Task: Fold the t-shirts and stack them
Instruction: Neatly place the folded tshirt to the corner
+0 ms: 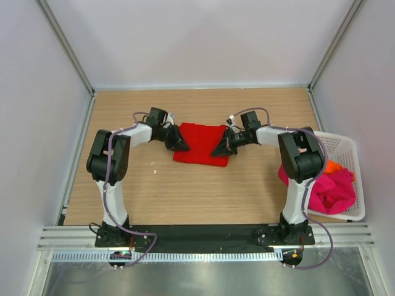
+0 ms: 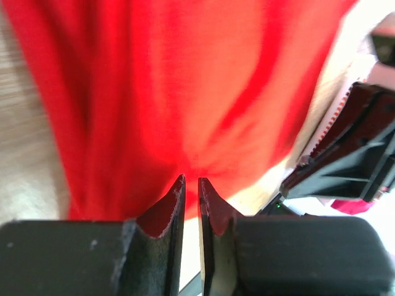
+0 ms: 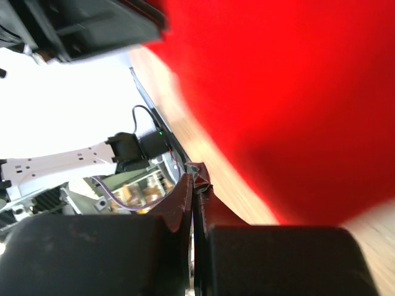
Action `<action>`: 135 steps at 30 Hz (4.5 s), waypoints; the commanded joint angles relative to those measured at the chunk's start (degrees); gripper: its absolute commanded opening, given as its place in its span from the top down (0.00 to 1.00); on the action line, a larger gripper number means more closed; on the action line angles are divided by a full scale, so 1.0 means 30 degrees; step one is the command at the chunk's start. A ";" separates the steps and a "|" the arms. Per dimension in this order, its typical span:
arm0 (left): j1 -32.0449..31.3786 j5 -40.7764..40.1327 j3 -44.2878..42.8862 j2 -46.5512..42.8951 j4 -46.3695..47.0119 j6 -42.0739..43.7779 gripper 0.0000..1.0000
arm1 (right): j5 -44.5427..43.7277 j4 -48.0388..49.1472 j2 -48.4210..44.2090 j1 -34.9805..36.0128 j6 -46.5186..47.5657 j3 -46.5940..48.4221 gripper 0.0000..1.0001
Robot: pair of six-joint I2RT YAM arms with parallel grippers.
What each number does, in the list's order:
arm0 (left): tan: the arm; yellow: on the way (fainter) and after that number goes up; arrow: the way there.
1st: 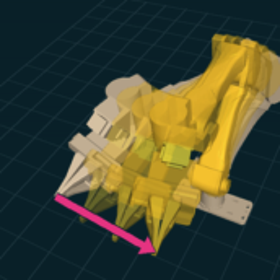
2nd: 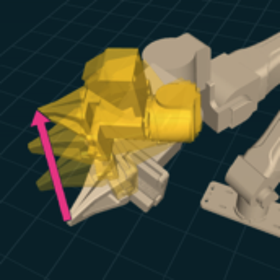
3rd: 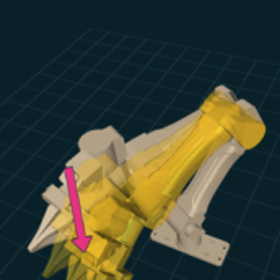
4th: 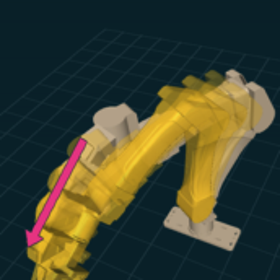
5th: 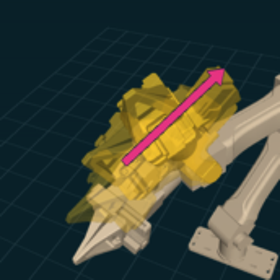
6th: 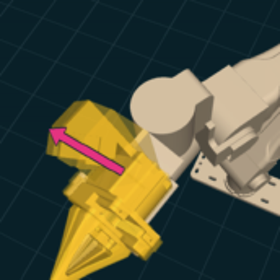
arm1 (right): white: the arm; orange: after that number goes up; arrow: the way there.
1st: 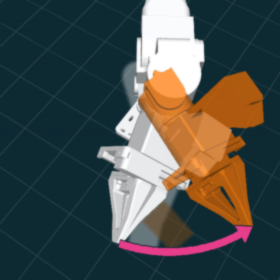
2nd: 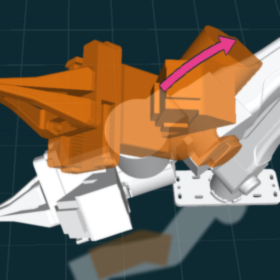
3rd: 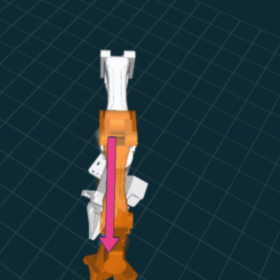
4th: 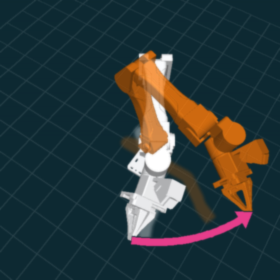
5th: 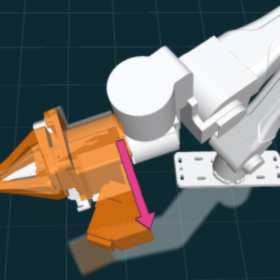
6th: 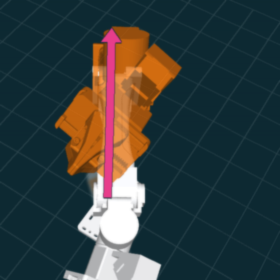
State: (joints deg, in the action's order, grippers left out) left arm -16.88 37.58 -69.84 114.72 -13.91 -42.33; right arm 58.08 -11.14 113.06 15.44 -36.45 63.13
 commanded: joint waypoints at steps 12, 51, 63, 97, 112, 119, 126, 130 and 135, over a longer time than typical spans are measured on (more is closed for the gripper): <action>-0.2604 -0.0369 -0.2617 -0.0388 0.0097 -0.1273 0.87 | -0.0903 -0.0212 0.2568 0.1972 0.0721 0.2101 0.99; 0.0444 -0.8687 -1.1640 0.4300 -0.8929 0.6521 0.31 | -0.3015 -0.7714 -0.6598 -0.0254 0.3479 0.1340 0.99; -0.0612 -1.0303 -1.0322 0.3626 -0.6321 0.6258 0.31 | -0.2984 -0.7363 -0.8944 -0.0254 0.3389 -0.0975 0.99; 0.0030 -0.3008 -1.0969 0.6176 -0.4241 0.4676 0.74 | -0.3276 -0.9027 -1.0672 -0.0226 0.4383 -0.1973 0.99; 0.4013 -0.7104 -1.2280 0.2573 -1.0008 1.0673 1.00 | -0.5503 -1.1171 -1.2168 0.1502 0.4153 -0.1532 0.99; 0.6358 -1.0326 -1.2812 0.1606 -0.8872 1.3139 1.00 | -0.6031 -1.1521 -1.0851 0.2264 0.4383 -0.1183 0.99; 0.7969 -1.2234 -1.5292 0.3822 -0.6759 1.4637 1.00 | -0.6529 -1.2342 -0.8042 0.2470 0.5030 0.0691 0.99; 0.8294 -1.2322 -1.7497 0.5528 -0.5767 1.5249 1.00 | -0.6675 -1.2138 -0.7335 0.2470 0.4561 0.1541 0.99; 0.8499 -1.3054 -1.9840 0.7520 -0.4476 1.5223 1.00 | -0.6969 -1.1876 -0.6367 0.2499 0.4211 0.2217 0.99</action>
State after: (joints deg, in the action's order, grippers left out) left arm 8.29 0.78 -125.25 134.98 -32.51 2.07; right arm 38.17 -47.20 93.41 22.65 -22.76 67.24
